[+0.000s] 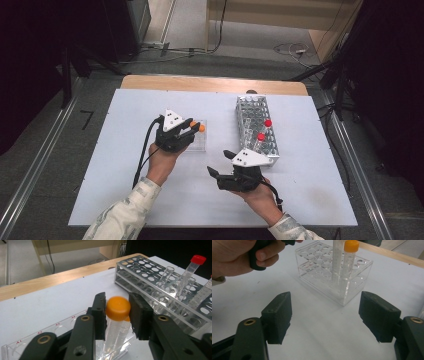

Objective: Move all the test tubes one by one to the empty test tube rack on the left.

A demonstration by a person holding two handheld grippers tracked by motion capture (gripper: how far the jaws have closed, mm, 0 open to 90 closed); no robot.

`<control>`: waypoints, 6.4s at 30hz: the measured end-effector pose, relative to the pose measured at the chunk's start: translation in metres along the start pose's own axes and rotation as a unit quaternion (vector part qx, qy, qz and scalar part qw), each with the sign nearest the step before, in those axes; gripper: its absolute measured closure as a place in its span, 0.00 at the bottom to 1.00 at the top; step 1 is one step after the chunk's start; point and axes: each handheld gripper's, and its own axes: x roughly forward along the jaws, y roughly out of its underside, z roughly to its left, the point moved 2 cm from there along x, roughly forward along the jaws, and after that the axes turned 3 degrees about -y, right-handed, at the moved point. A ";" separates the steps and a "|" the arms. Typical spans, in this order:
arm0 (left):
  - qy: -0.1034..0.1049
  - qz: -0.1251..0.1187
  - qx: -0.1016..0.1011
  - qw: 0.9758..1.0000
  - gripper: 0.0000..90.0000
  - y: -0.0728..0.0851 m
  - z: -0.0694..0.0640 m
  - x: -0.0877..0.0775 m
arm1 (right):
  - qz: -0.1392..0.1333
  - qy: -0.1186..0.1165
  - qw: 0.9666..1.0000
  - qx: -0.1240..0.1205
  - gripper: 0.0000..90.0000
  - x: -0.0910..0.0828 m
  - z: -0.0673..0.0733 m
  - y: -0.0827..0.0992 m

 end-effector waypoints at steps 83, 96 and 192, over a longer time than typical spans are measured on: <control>0.002 0.015 -0.060 0.998 0.04 0.004 -0.009 -0.019 | -0.057 0.182 0.979 0.066 0.79 -0.041 -0.093 0.020; 0.004 0.014 -0.058 0.998 0.04 0.003 -0.009 -0.021 | -0.100 0.177 0.978 0.054 0.79 -0.072 -0.081 -0.004; 0.078 0.011 0.006 0.997 0.77 0.000 -0.040 -0.035 | -0.011 0.013 1.000 0.010 0.36 0.025 0.001 -0.016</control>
